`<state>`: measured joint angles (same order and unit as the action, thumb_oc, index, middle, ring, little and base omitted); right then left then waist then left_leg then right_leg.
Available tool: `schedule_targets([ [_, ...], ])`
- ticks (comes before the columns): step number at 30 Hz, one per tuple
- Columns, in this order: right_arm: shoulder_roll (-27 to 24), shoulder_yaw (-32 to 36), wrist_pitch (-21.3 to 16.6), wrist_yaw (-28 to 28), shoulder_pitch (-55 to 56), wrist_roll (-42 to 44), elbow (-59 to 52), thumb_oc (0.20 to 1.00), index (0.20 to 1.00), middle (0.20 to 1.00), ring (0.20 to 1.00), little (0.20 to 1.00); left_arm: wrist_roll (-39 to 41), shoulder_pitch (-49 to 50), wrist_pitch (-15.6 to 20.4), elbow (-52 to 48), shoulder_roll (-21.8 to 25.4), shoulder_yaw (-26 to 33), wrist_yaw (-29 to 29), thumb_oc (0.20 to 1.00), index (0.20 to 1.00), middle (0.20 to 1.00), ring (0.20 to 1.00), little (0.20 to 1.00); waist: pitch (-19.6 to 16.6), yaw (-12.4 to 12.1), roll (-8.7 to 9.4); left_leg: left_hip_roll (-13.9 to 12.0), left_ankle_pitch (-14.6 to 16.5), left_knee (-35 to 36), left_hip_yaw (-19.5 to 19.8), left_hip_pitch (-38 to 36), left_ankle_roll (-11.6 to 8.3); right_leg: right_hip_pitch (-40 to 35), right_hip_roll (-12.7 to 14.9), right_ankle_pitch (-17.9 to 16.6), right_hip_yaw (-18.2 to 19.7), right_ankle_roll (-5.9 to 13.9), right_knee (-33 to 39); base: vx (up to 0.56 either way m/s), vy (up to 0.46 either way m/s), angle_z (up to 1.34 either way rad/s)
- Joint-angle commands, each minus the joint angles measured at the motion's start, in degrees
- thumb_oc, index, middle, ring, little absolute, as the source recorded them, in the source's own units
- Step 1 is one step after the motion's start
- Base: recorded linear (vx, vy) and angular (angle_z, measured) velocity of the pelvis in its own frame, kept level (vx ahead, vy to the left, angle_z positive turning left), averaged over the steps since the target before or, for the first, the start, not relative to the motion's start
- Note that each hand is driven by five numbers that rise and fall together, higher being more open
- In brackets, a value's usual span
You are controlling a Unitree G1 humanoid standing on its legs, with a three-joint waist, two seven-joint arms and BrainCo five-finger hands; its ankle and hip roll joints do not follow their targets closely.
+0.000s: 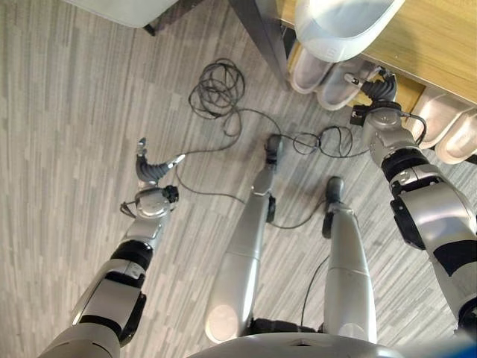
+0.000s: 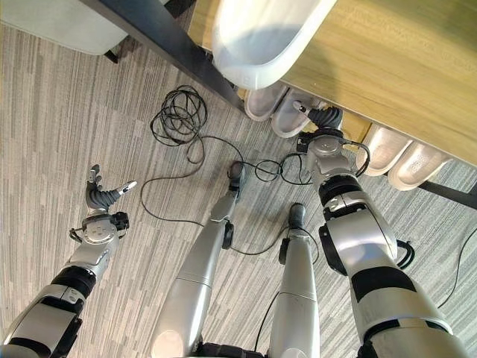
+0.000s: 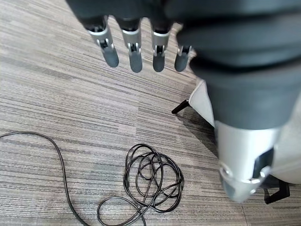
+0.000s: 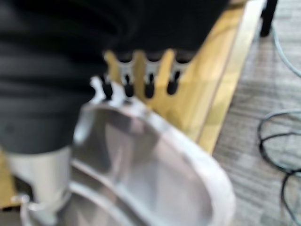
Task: Arrange the slippers neatly on the shoe rack.
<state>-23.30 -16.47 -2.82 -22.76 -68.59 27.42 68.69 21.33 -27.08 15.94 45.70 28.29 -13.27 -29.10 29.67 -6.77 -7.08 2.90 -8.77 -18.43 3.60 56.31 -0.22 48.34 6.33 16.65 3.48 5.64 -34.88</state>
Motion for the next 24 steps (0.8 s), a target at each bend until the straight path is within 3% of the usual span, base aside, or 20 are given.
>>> schedule_targets([
  [1, -1.4, 0.1, -2.2, -0.3, -2.0, 0.2, -2.0, 1.0, 1.0, 1.0, 1.0, 1.0, -1.2, -0.9, 0.6, 0.6, 2.0, 1.1, -0.8, 1.0, 1.0, 1.0, 1.0, 1.0, 0.1, 0.2, -1.08, 3.2, 12.9, -6.7, -2.3, 1.9, 0.05, -3.5, 1.6, -8.4, 0.1, -1.81, 10.5, 0.0, 0.0, 0.0],
  [9, -1.1, 7.3, -2.0, -6.7, 7.8, -1.6, -2.5, 1.0, 1.0, 1.0, 1.0, 1.0, -1.2, -0.3, -1.0, 2.8, 0.6, 2.6, -1.9, 1.0, 1.0, 1.0, 1.0, 1.0, 0.1, 1.9, -0.39, 2.8, 13.7, -8.4, -2.4, 0.4, 0.58, -4.8, 1.0, -6.8, 0.3, -2.07, 7.6, 0.0, 0.0, 0.0],
  [12, 0.9, 8.9, -3.4, -7.9, 16.4, -3.2, -9.2, 1.0, 1.0, 1.0, 1.0, 1.0, -2.3, 0.1, -2.0, 3.5, 0.1, 3.8, -2.1, 1.0, 1.0, 1.0, 1.0, 1.0, 0.1, 3.1, 0.29, 2.5, 13.5, -8.5, -2.1, -1.6, 0.86, -6.5, 0.7, -5.9, 0.4, -2.37, 6.1, -0.03, -0.04, -0.02],
  [24, 7.8, 3.3, -3.7, -0.8, 40.7, -12.3, -19.0, 1.0, 1.0, 1.0, 1.0, 1.0, -7.4, 3.0, -4.6, 5.0, -3.5, 3.2, 1.1, 1.0, 1.0, 1.0, 1.0, 1.0, -0.6, 5.9, 3.81, 1.5, 12.4, -5.8, -1.3, -13.2, 1.15, -18.2, 0.0, -4.6, -1.2, -3.51, 7.5, -0.02, -0.041, -0.06],
])
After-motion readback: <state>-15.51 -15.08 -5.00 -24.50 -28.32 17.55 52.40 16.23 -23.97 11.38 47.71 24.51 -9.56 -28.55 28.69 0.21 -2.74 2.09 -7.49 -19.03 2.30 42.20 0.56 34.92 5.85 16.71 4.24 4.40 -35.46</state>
